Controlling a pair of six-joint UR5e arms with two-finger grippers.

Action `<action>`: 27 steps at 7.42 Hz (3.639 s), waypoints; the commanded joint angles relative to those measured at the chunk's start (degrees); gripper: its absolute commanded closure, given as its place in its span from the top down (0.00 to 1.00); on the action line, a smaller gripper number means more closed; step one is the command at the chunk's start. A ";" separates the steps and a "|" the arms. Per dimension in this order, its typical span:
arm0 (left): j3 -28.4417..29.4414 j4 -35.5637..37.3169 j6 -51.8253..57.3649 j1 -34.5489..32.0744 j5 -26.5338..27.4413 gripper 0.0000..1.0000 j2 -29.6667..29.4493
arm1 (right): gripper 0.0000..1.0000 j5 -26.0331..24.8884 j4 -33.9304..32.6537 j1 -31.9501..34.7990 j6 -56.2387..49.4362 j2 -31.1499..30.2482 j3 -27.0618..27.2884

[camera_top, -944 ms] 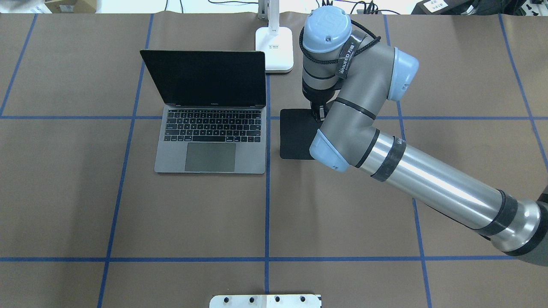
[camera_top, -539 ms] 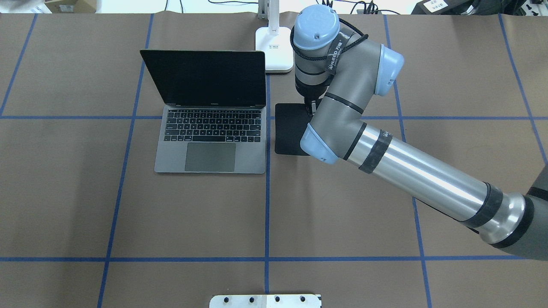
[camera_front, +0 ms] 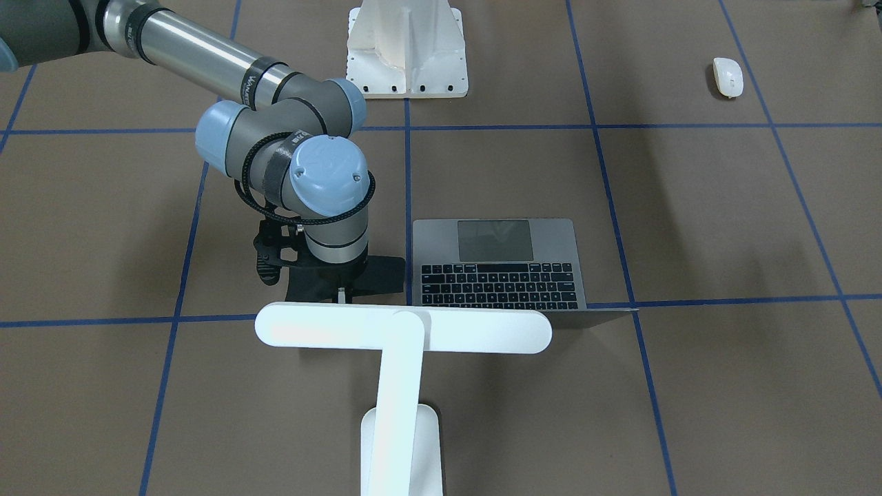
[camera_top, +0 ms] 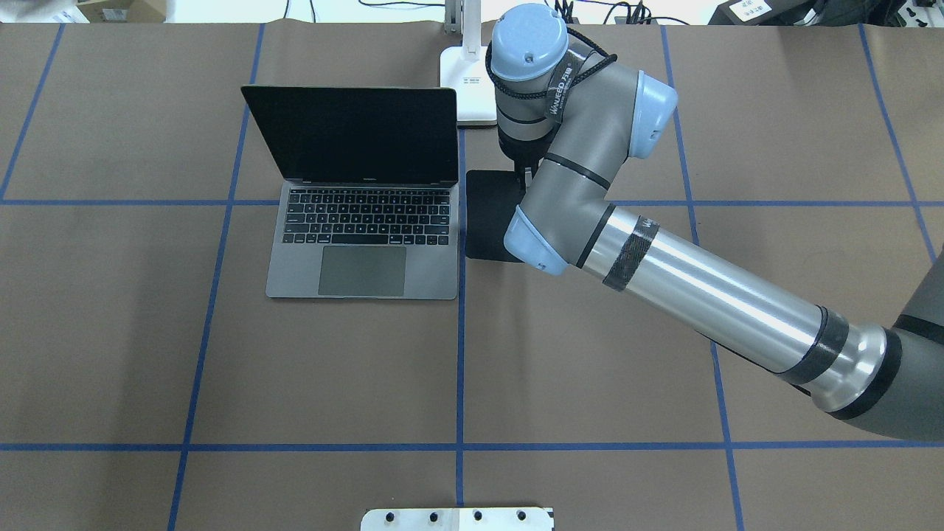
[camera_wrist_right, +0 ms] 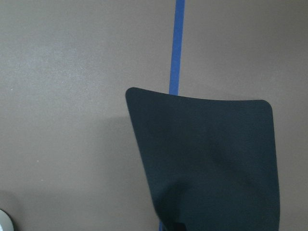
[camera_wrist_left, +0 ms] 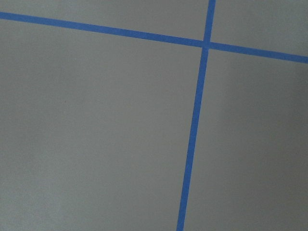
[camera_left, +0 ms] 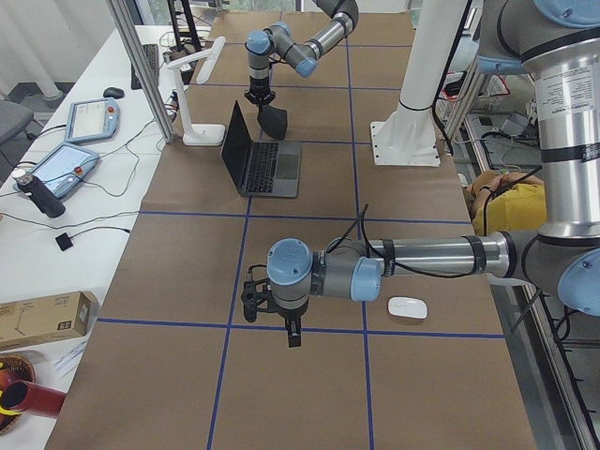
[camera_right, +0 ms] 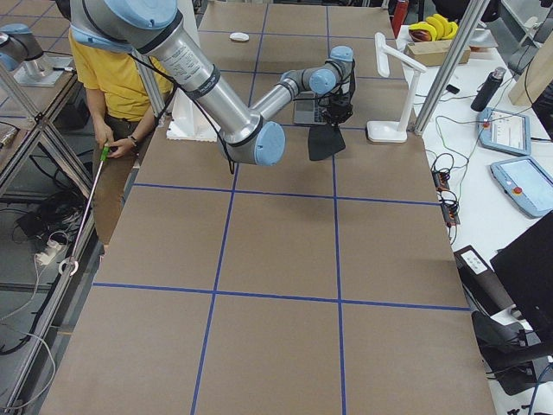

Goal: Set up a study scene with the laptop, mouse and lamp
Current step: 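Lower the mouse pad flat beside the laptop and open the right gripper, then raise the right gripper and withdraw it away from the mouse pad, then carry the white mouse in the left gripper toward the table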

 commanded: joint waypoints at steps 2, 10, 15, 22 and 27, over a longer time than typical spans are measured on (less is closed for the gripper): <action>0.95 0.11 -0.44 0.00 -0.04 1.00 -0.94 | 1.00 -0.14 1.86 0.02 -0.21 -0.04 1.77; -2.21 -7.16 0.09 0.35 -0.56 1.00 -2.71 | 1.00 2.57 -7.23 8.00 -59.88 -27.43 35.75; -4.49 -31.47 -11.12 9.26 -4.84 1.00 8.87 | 1.00 12.58 -8.94 25.03 -112.07 -49.22 41.77; -8.01 -53.49 -32.67 40.40 9.81 1.00 30.16 | 1.00 17.70 -8.85 37.99 -137.58 -62.62 41.41; -7.84 -55.34 -43.77 55.62 13.76 1.00 31.83 | 1.00 17.61 -8.85 38.08 -137.58 -62.62 41.15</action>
